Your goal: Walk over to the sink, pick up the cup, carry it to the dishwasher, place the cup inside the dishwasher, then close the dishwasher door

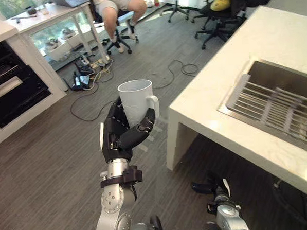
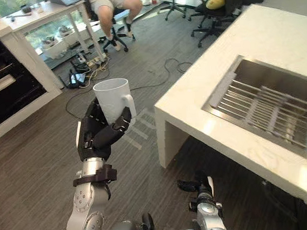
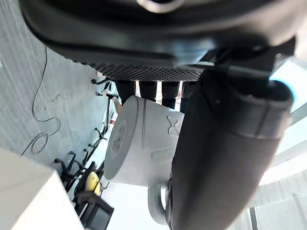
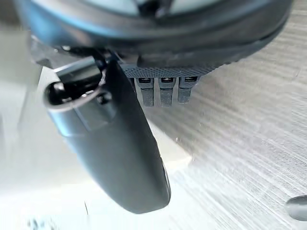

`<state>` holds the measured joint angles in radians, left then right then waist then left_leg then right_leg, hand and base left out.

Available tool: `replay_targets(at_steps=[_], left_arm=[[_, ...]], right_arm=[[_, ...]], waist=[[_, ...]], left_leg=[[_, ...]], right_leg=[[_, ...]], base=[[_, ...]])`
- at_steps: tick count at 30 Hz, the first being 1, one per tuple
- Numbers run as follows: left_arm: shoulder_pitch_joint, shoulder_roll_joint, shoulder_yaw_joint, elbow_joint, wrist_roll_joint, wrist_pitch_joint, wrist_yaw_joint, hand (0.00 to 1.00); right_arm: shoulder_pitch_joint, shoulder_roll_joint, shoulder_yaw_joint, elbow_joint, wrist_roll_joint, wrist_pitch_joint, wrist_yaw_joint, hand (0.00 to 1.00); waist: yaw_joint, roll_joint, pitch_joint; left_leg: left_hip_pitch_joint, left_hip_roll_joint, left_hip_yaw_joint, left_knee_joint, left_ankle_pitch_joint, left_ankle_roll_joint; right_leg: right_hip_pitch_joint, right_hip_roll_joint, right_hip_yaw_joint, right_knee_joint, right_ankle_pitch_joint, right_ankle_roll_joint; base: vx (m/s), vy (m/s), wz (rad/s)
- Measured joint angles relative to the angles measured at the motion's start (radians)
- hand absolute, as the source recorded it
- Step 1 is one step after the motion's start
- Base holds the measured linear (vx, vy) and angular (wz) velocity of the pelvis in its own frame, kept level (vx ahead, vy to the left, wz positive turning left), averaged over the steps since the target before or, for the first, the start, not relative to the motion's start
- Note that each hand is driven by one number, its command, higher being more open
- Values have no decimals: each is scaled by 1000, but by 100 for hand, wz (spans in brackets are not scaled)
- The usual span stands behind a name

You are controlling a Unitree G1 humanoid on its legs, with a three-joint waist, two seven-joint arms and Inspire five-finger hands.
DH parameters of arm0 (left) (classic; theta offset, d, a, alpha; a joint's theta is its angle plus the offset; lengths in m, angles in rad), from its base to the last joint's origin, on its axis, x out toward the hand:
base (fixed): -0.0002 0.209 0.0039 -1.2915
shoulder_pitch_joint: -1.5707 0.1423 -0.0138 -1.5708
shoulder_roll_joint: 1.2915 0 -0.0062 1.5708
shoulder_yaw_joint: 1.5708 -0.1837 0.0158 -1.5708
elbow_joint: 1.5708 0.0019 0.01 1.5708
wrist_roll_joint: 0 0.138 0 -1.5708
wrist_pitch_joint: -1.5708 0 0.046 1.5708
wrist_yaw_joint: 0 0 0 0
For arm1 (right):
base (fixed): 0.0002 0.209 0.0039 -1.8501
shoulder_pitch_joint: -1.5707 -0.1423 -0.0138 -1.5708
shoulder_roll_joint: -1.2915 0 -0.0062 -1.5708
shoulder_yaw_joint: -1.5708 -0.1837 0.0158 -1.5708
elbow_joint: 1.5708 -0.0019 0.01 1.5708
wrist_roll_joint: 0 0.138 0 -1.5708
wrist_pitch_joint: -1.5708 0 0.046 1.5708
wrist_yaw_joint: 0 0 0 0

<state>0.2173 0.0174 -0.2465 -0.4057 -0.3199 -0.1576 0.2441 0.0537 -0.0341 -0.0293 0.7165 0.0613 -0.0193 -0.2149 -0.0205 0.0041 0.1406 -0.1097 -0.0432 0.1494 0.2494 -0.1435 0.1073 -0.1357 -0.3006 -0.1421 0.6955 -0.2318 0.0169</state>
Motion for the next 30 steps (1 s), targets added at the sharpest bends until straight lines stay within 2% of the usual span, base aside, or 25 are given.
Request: replay_targets(at_steps=[1,3,5,7,8,9,12,15,17,18,19,20,21,23,24,25,27,30], left_arm=[[0,1,2,0,0,0,0,30],[1,0,2,0,0,0,2,30],[2,-5,0,-7,0,0,2,30],[2,-13,-2,-22,0,0,1,30],[5,-35,-13,-24,0,1,-2,30],[13,-51,-28,-33,0,1,-8,30],[25,-57,-50,-53,1,1,-31,30],[28,-57,-57,-60,-4,1,-38,30],[28,-58,-55,-60,-9,2,-39,30],[29,-57,-55,-62,-16,1,-41,30],[29,-57,-56,-63,-16,1,-47,30],[28,-56,-56,-63,-16,0,-51,30],[28,-56,-60,-56,-16,0,-59,30],[33,-41,-60,-41,-18,0,-62,30],[30,-23,-61,-24,-21,0,-65,30],[29,-17,-61,-14,-22,0,-69,30],[32,-2,-65,22,-22,4,-74,30],[52,22,-66,24,-21,12,-78,30]], right_arm=[[0,1,1,-3,-7,0,0,90],[30,5,2,-65,-11,0,0,90],[56,4,19,-123,-11,-2,0,90],[78,7,37,-164,-11,-2,1,90],[92,8,45,-181,-11,-3,8,90],[121,8,46,-199,-11,5,0,90],[185,-2,57,-246,-10,8,5,90],[236,-4,53,-279,-3,14,-18,90],[265,0,32,-288,-2,14,-28,90],[280,-2,7,-288,-1,14,-35,90],[289,-2,-8,-289,1,14,-37,90],[291,-3,-11,-288,6,14,-40,90],[299,-5,-13,-287,17,14,-47,90],[302,-3,-15,-282,19,14,-41,90],[294,7,-6,-282,17,12,-23,90],[284,12,-6,-279,15,10,-15,90],[223,29,-1,-228,12,2,19,90],[156,42,17,-188,-1,3,37,90]], waist=[[2,-1,1],[7,-12,2],[6,-19,1],[10,-38,0],[7,-24,-5],[21,-16,-11],[33,-14,-14],[31,-13,-15],[29,-14,-15],[27,-17,-15],[25,-22,-17],[23,-16,-20],[14,-11,-23],[9,-29,-34],[3,-40,-43],[-1,-44,-46],[-2,-43,-46],[6,-36,-41]], left_leg=[[4,-1,-17,-1,-1,0],[25,-28,-92,-1,2,-18],[38,-51,-144,5,-6,-32],[31,-70,-155,40,-26,-63],[15,-50,-155,79,-58,-91],[11,-21,-135,95,-73,-112],[8,18,-110,94,-79,-112],[-19,22,-97,124,-77,-113],[-23,25,-37,130,-69,-115],[-27,28,31,125,-69,-112],[-34,61,113,136,-94,-96],[-43,100,174,164,-111,-84],[-54,179,253,207,-105,-90],[-53,143,252,170,-82,-67],[-50,105,239,122,-54,-55],[-50,89,229,103,-42,-45],[-42,40,210,65,-31,-34],[-26,10,209,58,-37,-26]], right_leg=[[-16,37,47,5,-25,4],[-72,151,189,-11,-81,31],[-97,196,246,-79,-79,28],[-81,176,232,-199,-24,31],[-52,177,185,-216,-30,53],[-21,189,143,-243,-29,44],[25,204,72,-271,-29,39],[66,194,1,-305,-28,39],[100,177,-43,-327,-29,38],[124,155,-84,-348,-28,39],[126,149,-110,-354,-26,41],[127,148,-126,-353,-26,41],[140,149,-156,-347,-26,43],[142,134,-144,-358,-24,50],[130,118,-127,-368,-27,44],[129,110,-126,-369,-27,43],[111,85,-93,-341,-34,48],[60,53,-44,-206,-43,51]], base=[[228,-31,104],[225,-46,104],[215,-105,106],[195,-138,94],[155,-137,98],[142,-137,91],[92,-134,58],[24,-40,68],[-23,37,81],[-58,91,77],[-66,102,74],[-32,80,65],[-4,109,62],[-3,144,50],[-13,113,42],[-35,125,61],[-58,125,44],[-40,92,10]])
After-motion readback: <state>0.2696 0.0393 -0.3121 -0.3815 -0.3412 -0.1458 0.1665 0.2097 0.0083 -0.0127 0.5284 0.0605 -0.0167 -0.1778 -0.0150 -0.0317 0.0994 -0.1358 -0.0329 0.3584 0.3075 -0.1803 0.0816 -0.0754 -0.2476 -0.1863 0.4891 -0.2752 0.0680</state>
